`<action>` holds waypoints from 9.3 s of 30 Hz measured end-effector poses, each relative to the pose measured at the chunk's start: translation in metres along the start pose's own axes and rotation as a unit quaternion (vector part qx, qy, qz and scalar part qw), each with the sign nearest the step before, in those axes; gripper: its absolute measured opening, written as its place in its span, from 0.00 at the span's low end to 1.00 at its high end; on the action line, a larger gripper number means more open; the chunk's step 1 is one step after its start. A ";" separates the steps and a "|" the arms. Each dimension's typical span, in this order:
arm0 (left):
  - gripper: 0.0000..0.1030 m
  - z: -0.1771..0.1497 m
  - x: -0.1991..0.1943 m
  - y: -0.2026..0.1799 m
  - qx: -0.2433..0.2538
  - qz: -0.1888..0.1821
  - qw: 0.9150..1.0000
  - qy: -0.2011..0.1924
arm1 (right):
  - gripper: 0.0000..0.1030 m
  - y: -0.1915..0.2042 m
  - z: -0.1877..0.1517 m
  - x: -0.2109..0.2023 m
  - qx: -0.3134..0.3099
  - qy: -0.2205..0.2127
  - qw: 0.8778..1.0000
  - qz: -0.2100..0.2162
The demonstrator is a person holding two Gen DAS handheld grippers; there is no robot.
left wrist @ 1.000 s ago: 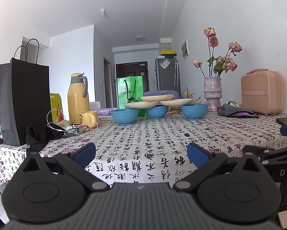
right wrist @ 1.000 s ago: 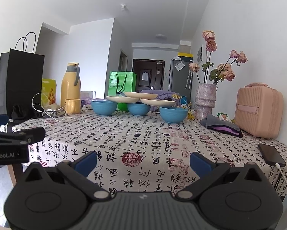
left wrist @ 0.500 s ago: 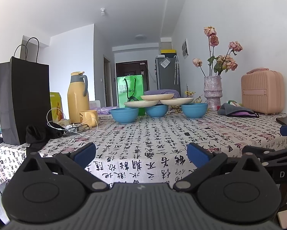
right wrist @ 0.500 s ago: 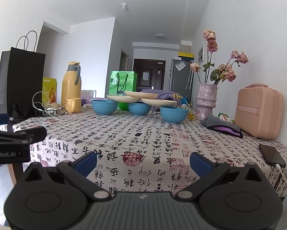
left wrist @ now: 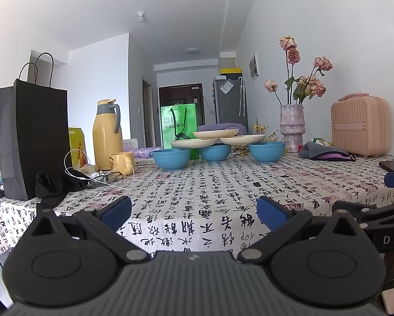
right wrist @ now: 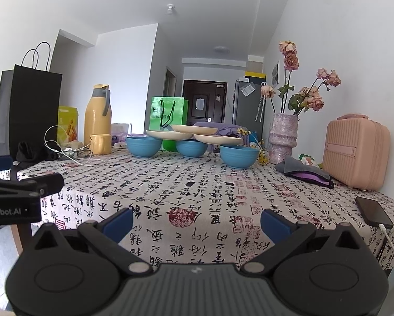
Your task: Organize plates and bowls
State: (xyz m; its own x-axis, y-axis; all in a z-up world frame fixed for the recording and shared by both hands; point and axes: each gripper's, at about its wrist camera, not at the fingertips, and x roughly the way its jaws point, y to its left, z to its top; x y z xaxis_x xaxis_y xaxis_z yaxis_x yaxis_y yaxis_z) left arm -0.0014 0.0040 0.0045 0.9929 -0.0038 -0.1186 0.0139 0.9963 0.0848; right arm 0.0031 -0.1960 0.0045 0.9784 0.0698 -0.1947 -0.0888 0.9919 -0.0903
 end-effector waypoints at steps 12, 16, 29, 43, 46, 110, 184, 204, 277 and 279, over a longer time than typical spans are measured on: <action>1.00 0.000 0.000 0.000 0.001 0.000 1.000 0.001 | 1.00 -0.001 -0.001 0.001 0.001 0.001 1.000 -0.001; 1.00 0.000 0.001 0.001 0.002 -0.001 1.000 0.001 | 1.00 -0.001 -0.001 0.001 0.001 0.001 1.000 -0.001; 1.00 0.001 0.008 0.005 -0.004 -0.005 1.000 0.013 | 1.00 0.001 -0.001 0.000 -0.001 -0.003 1.000 -0.004; 1.00 0.014 0.026 0.005 -0.012 -0.005 1.000 0.013 | 1.00 -0.005 0.011 0.012 0.005 -0.015 1.000 -0.009; 1.00 0.020 0.034 0.006 -0.019 -0.002 1.000 0.012 | 1.00 -0.009 0.020 0.020 0.005 -0.022 1.000 -0.015; 1.00 0.089 0.252 -0.020 -0.022 -0.028 0.998 0.043 | 1.00 -0.075 0.090 0.228 0.056 0.003 0.998 -0.018; 0.06 0.213 0.649 0.032 -0.191 -0.076 0.949 0.237 | 0.13 -0.139 0.232 0.625 0.264 0.166 0.948 0.057; 0.06 0.217 0.457 -0.028 -0.196 -0.107 0.948 0.225 | 0.13 -0.191 0.217 0.427 0.256 0.166 0.950 0.072; 0.76 0.058 0.223 -0.079 -0.040 -0.095 0.987 0.123 | 0.81 -0.158 0.066 0.217 0.019 0.082 0.996 0.010; 0.78 0.057 0.212 -0.070 -0.029 -0.077 0.990 0.118 | 0.83 -0.146 0.067 0.206 0.004 0.069 0.997 0.022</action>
State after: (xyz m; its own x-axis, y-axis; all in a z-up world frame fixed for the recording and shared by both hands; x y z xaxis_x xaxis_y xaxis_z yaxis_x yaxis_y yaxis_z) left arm 0.2148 -0.0714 0.0300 0.9243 -0.1422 -0.3543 0.1487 0.9888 -0.0089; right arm 0.2302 -0.3195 0.0426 0.9382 0.0983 -0.3318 -0.1287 0.9891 -0.0710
